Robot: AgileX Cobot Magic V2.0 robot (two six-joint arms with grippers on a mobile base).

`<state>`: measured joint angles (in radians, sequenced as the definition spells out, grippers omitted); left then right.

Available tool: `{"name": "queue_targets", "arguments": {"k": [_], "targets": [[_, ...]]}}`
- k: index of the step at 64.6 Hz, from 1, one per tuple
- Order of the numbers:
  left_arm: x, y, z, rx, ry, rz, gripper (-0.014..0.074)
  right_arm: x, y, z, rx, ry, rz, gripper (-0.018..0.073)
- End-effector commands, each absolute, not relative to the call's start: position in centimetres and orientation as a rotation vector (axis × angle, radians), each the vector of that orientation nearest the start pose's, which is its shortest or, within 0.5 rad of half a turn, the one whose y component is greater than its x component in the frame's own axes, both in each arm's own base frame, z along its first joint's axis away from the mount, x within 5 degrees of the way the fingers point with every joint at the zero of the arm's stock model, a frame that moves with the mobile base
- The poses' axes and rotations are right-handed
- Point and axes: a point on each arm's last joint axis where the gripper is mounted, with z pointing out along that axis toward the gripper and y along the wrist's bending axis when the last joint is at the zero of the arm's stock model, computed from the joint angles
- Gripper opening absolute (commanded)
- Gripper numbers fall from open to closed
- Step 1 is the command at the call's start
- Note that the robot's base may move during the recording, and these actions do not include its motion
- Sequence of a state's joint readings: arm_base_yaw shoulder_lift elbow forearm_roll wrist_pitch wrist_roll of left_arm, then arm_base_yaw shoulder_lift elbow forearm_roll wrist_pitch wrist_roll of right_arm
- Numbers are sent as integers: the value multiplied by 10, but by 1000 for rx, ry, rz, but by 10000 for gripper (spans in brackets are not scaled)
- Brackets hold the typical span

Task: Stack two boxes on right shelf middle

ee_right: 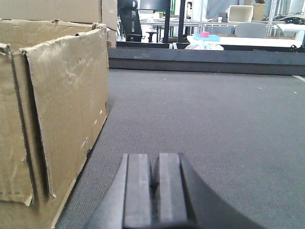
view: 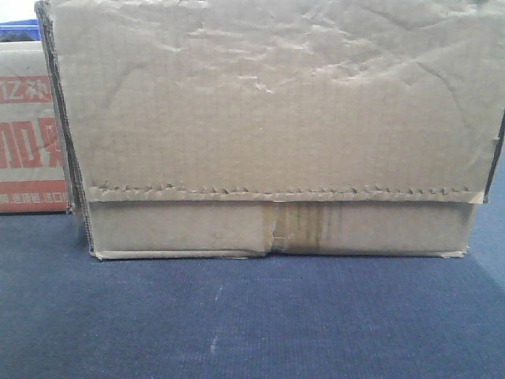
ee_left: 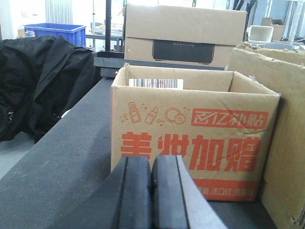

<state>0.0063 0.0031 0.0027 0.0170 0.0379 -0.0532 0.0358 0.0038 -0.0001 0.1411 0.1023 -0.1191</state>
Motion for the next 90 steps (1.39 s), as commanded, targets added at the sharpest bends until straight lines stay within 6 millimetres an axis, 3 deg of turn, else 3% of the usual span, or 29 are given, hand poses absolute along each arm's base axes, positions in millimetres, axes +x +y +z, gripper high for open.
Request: {"name": "queue_targets", "arguments": {"k": [1,32,45,52,59,65,70,82,87,90], "targets": [[56,0,213,-37,1490,-27,-111,56,3,206,-24,1564,43,-154],[54,0,227,-41,1341,-39,-111,55,1,223,26,1400,61,-154],[31,0,300,-32,1250,-31,-111,33,3,292,4,1318,92,-154],[23,0,338,-33,1317,-24,-111,19,6,334,-33,1387,111,-154],[25,1,373,-38,1410,-22,-103,22,8,367,-55,1467,120,-143],[34,1,392,-40,1465,-21,-25,33,9,389,-59,1501,123,-57],[46,1,400,-41,1519,-20,92,46,9,399,-59,1536,124,81],[82,0,396,-29,1675,-33,459,79,10,394,-59,1662,128,473],[94,-2,390,-6,1744,-42,571,81,11,393,-58,1673,128,573],[103,-3,389,3,1803,-42,591,82,11,393,-58,1673,128,568]]}}
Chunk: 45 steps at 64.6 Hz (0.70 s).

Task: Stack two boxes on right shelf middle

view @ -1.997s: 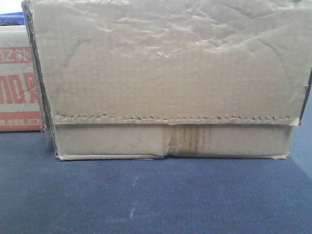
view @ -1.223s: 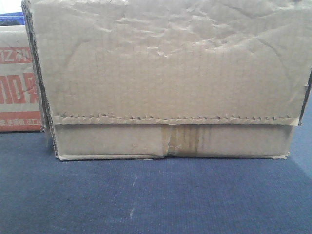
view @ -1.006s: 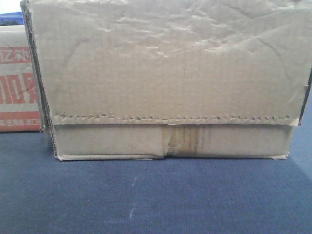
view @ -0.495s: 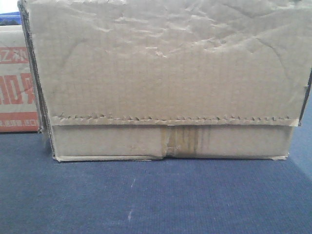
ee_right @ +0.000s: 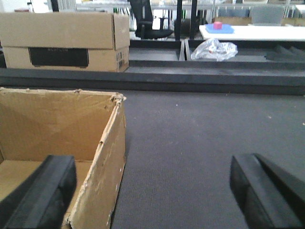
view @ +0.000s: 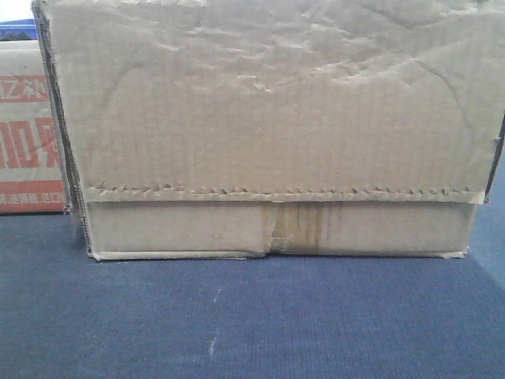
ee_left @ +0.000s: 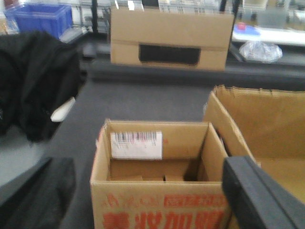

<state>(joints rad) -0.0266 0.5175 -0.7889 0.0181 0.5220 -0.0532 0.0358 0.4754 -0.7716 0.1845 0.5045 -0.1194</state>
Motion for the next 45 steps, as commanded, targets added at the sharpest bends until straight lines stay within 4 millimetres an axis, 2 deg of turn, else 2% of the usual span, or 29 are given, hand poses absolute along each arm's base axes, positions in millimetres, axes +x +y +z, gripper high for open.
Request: {"name": "queue_targets", "arguments": {"k": [1,11,22,25,27,32,40,45], "targets": [[105,-3,388,3,1822,-41,592,82,11,393,-58,1673,128,568],[144,-1,393,23,2030,39,581,81,12,393,-83,1673,142,568],[212,12,399,16,2260,196,581,81,14,393,-94,1674,153,568],[237,19,401,46,2333,213,581,81,14,393,-96,1674,154,568],[255,25,401,61,2387,185,581,81,14,393,-100,1674,157,568],[284,38,401,59,2452,82,581,81,15,393,-107,1674,164,568],[320,57,395,51,2496,56,581,81,15,392,-109,1676,166,568],[337,61,387,82,2517,64,581,81,15,392,-110,1677,166,568]]}}
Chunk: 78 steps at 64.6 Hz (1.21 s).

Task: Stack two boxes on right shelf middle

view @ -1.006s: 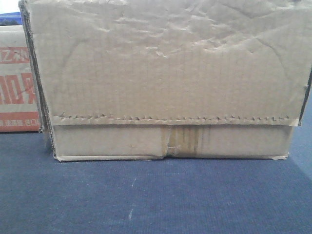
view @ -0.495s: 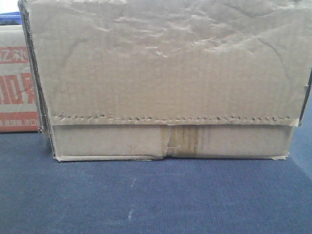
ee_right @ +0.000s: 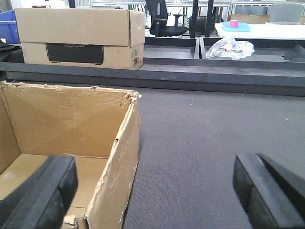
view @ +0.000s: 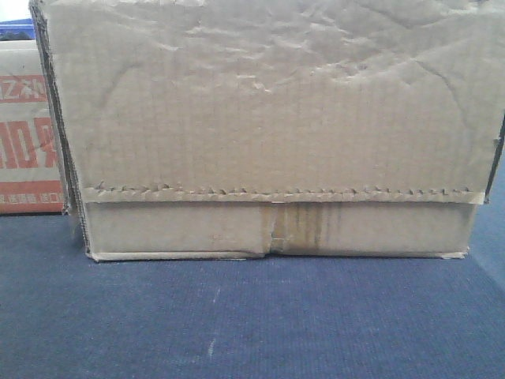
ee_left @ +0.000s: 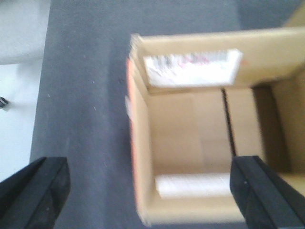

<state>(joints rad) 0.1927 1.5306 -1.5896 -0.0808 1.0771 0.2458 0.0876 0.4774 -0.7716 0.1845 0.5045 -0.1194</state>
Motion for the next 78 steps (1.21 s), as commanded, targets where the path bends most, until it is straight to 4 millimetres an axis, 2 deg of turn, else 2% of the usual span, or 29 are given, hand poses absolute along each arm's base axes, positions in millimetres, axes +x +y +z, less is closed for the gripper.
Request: {"name": "queue_targets", "arguments": {"k": [1,18,26,34,39,45,52,55,57,64,69,78], "targets": [[341,62,383,84,2528,61,581,81,15,392,-110,1677,166,568],[381,70,322,78,2682,20,581,81,15,392,-110,1680,166,568],[389,72,306,77,2720,8,581,81,15,392,-110,1680,166,568],[392,74,300,80,2728,21,574,81,15,392,-110,1680,166,568],[392,74,300,82,2729,27,528,81,15,392,-110,1680,166,568],[392,74,300,82,2729,27,380,81,15,392,-110,1680,166,568],[392,74,300,82,2733,26,99,81,15,392,-110,1680,166,568],[391,74,300,83,2737,26,-53,81,15,392,-110,1680,166,568],[391,74,300,85,2740,28,-109,81,15,392,-110,1680,166,568],[388,74,304,91,2746,44,-111,81,15,392,-110,1681,166,568],[383,74,313,89,2734,66,-111,81,15,392,-110,1681,166,568],[370,72,347,63,2642,95,-111,81,15,392,-110,1681,166,568]]}}
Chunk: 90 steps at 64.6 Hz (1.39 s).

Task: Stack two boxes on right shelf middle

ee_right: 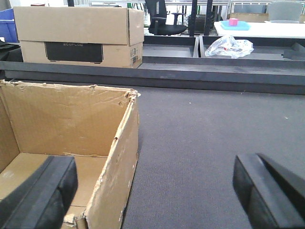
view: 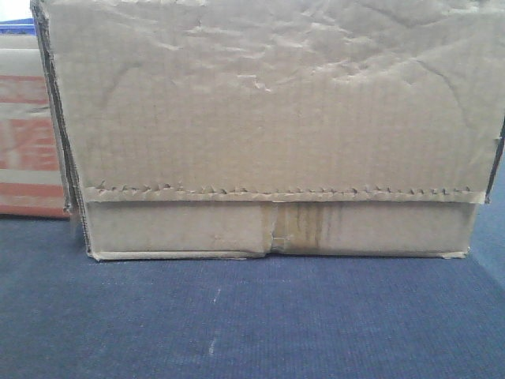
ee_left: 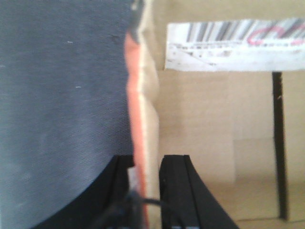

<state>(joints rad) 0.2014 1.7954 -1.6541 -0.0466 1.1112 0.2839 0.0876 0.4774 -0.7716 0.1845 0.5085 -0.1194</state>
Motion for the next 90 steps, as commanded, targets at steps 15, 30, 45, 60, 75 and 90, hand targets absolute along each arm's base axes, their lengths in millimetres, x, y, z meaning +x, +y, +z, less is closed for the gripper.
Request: {"name": "queue_targets", "arguments": {"k": [15,30,45,60,75,90], "targets": [[332,64,444,-68,2351,112,-111,81,15,391,-112,1690,167,568],[281,24,532,-20,2049,-71,-111,81,15,390,-115,1703,168,568],[264,-51,551,125,2006,-322,-111,81,15,390,-115,1703,168,568],[295,-118,517,212,2120,-366,-111,81,15,390,-115,1703,168,568],[340,-158,462,247,2276,-314,-111,81,16,390,-112,1702,177,568],[365,-171,427,234,2384,-303,-111,79,16,390,-112,1698,176,568]]}}
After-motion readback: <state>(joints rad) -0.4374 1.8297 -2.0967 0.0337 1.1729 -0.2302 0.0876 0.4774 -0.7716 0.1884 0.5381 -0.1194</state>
